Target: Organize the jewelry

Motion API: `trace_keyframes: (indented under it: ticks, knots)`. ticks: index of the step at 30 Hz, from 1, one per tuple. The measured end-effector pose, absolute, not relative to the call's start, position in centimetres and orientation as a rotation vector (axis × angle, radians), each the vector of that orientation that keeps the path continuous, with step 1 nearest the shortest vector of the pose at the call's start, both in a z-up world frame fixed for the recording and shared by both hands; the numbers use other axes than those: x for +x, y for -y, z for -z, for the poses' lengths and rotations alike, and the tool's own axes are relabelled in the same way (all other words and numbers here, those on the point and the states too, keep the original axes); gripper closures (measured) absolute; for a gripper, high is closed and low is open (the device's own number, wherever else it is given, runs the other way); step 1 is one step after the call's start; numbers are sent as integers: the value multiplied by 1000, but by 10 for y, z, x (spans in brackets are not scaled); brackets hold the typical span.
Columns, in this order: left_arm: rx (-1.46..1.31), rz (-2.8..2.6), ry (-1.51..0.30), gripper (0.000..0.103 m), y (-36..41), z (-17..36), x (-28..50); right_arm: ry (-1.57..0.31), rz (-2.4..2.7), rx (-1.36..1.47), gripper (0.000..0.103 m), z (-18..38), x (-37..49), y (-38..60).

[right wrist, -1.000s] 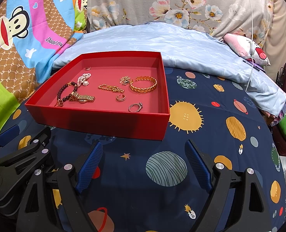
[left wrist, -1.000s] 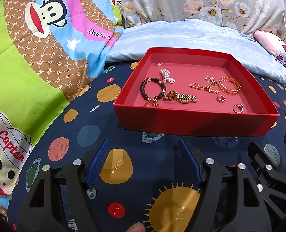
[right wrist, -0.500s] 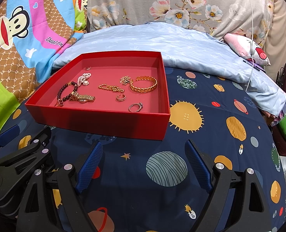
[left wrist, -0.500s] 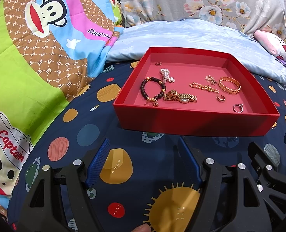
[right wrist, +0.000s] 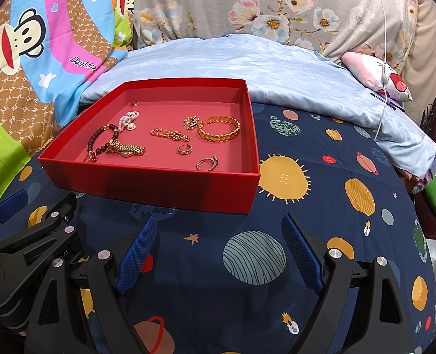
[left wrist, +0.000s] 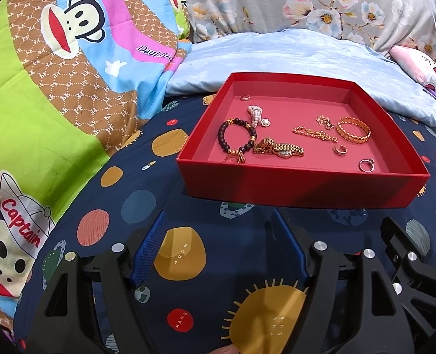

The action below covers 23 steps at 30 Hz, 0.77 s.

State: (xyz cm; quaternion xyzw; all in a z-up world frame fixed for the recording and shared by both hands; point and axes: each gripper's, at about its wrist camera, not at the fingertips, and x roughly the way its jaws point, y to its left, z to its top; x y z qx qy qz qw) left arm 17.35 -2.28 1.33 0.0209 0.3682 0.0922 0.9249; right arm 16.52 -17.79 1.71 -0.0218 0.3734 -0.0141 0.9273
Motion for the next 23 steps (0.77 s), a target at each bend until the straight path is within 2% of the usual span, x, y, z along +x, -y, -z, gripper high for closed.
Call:
trace_keyframes:
  ticks: [23]
  knots:
    - [64,-198,-785,32,25,-9,177,-760,29,-27,18,-15,165,180]
